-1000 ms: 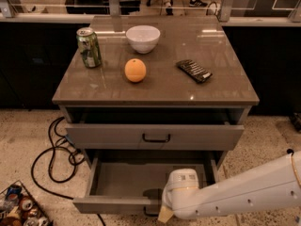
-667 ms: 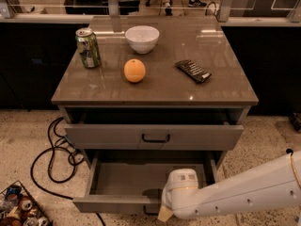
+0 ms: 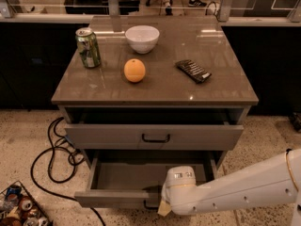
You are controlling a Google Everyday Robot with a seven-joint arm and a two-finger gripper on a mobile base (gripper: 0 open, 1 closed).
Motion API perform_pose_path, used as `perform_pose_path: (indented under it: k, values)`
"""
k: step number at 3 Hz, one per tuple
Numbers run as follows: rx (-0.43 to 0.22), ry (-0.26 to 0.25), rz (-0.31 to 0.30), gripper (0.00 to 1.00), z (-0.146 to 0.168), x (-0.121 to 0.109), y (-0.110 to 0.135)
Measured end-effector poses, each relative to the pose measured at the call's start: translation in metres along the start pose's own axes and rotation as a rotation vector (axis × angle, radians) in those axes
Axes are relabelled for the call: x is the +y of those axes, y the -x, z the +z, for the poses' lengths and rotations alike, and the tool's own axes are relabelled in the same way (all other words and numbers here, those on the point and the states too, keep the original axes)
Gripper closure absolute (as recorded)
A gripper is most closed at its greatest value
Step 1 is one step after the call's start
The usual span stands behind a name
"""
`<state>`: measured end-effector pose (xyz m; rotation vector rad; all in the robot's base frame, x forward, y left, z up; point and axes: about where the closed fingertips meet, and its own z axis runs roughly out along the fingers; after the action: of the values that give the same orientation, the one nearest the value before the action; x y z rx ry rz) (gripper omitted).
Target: Close middle drawer
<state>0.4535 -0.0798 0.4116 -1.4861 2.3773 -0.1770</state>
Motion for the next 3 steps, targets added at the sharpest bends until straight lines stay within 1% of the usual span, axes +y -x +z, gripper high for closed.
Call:
perform_pose_path:
  k: [1,2,3]
  values:
    - [0.013,-0.035,0.025,1.00,0.0067,-0.0138,0.0017]
    - [0.013,-0.035,0.025,1.00,0.0063,-0.0139,0.0018]
    - [0.020,-0.052,0.038,1.00,0.0089,-0.0211,0.0025]
